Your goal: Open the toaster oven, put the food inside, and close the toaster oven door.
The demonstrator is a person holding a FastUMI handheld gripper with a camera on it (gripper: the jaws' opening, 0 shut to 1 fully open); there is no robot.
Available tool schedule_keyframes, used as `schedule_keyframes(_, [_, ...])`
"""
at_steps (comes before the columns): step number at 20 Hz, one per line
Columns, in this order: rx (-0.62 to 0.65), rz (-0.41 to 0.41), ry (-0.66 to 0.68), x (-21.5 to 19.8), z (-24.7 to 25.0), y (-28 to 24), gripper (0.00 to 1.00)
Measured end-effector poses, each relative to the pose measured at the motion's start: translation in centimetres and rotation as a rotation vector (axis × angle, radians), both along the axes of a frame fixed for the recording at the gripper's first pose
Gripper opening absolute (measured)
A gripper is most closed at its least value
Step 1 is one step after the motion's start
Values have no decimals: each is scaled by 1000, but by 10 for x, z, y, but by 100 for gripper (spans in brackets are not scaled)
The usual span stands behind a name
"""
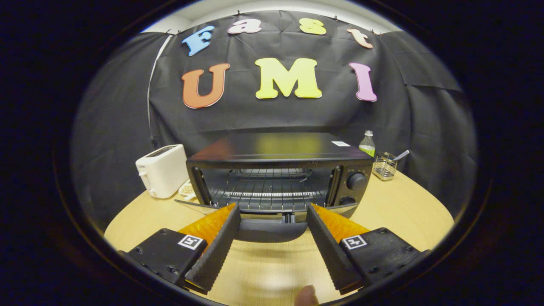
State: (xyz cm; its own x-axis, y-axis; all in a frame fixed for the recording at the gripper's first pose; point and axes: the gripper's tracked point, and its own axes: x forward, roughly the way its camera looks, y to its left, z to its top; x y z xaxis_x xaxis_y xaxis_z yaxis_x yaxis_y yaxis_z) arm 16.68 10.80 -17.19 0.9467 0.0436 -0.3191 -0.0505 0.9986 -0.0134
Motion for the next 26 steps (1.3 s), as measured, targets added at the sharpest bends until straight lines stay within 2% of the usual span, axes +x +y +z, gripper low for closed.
schedule_keyframes(13, [-65, 56, 137, -45, -58, -10, 99])
schedule_keyframes(19, [21, 93, 342, -61, -99, -13, 99])
schedule_keyframes(26, [53, 147, 258, -77, -36, -1, 96])
